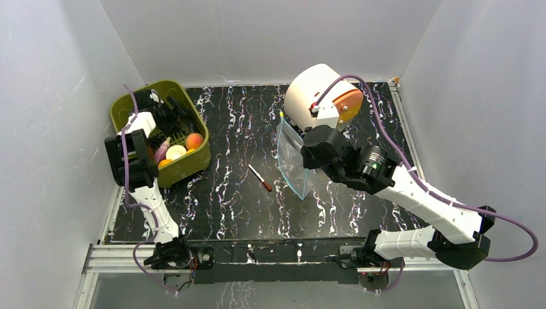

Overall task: Place the food in the zip-top bag and seal the zipper
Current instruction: Pick up the fake fish from the bin.

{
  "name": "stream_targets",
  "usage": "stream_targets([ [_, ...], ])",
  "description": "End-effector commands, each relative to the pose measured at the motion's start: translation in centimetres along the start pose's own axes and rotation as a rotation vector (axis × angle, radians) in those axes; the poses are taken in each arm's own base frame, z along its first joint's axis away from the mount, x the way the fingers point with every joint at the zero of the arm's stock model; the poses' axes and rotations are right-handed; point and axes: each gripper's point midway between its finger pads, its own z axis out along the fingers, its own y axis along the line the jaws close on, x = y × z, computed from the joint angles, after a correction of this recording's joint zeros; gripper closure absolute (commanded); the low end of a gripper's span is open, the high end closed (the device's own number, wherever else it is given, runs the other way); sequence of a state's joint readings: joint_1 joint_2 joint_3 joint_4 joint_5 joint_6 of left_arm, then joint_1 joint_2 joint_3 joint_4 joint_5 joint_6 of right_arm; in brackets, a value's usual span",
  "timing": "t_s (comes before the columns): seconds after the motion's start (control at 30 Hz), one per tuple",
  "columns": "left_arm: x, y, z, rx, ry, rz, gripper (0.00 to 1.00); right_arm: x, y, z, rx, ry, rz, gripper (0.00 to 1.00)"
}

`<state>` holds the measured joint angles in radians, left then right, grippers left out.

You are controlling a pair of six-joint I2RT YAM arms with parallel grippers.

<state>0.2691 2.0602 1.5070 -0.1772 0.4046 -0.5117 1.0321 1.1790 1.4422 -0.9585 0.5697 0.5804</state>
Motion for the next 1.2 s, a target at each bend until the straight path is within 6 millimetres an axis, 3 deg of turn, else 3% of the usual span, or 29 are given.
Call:
stream_targets([
  [0.0,0.4,-0.7,0.5,0.018,0.06,0.01,0.26,-1.8,0.4,-0.1,-0.017,-0.068,0.037,1.0],
  [0.23,1.8,1.9,2.1,-0.115,0.12,0.017,0.28,-2.0,0.6,-0.1,-0.019,-0.073,0.032,1.0],
  [0.33,2.2,2.4,2.1,-0.16,0.121,0.039,0.39,-2.3,0.6,-0.2,-0.022,-0.081,0.037,1.0],
  [0.43,1.9,2.4,1.7,-0.178,0.098,0.055,0.56,-2.4,0.6,-0.3,-0.024,-0.084,0.04,1.0],
  [0.9,-2.4,-1.8,-2.9,-0.113,-0.092,0.108,0.9,-1.8,0.5,-0.6,-0.042,-0.078,0.067,1.0],
  [1.17,-3.3,-2.3,-5.5,-0.136,-0.173,0.127,0.95,-1.2,0.3,-0.8,-0.052,-0.072,0.083,1.0],
])
